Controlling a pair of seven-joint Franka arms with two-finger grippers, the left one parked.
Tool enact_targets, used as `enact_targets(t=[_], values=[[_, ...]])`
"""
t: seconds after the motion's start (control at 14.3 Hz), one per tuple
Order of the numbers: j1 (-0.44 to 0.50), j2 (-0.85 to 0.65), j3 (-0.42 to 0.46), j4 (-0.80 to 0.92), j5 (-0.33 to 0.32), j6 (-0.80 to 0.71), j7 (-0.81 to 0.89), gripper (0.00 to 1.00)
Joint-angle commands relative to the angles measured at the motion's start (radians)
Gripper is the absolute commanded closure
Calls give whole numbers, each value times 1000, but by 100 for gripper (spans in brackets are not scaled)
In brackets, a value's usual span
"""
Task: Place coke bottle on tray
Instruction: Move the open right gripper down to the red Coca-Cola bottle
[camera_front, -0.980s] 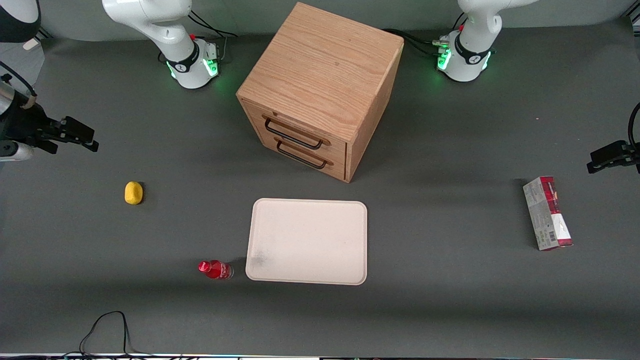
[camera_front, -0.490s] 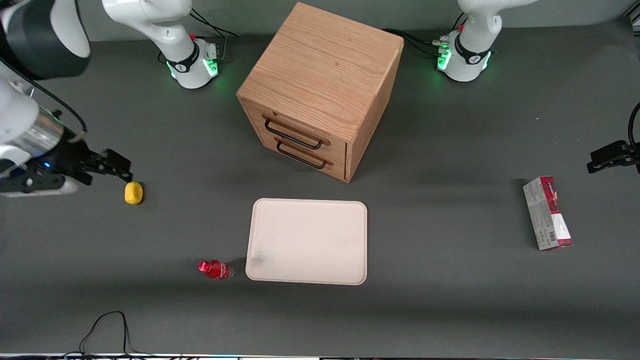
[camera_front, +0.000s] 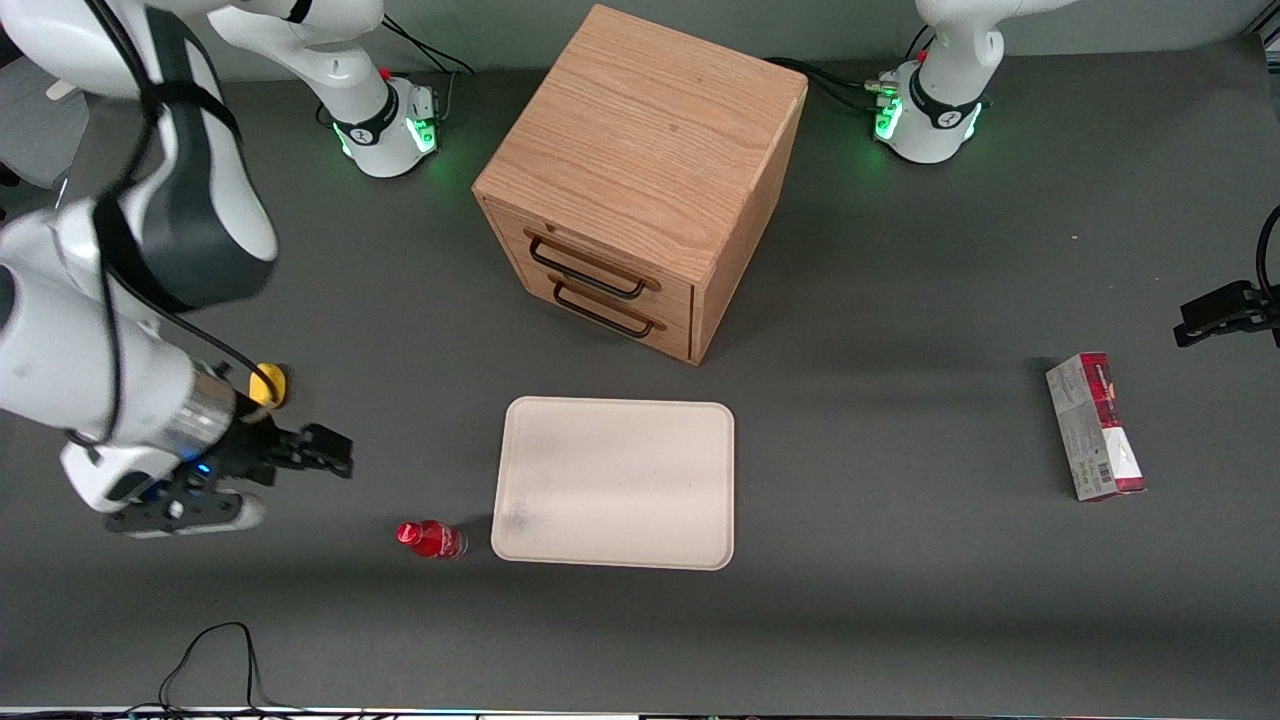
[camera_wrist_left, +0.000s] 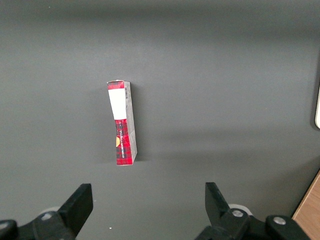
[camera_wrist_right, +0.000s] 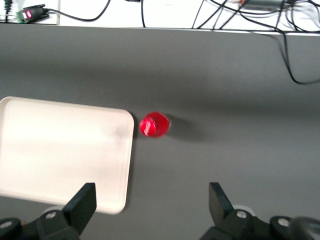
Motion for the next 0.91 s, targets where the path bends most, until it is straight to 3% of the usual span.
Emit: enact_targets(t=[0.0,0.21,0.84], values=[[27,143,10,94,-50,73,49,1],[30,218,10,94,-90,115,44,2],[30,289,16,32,-96,242,40,5]])
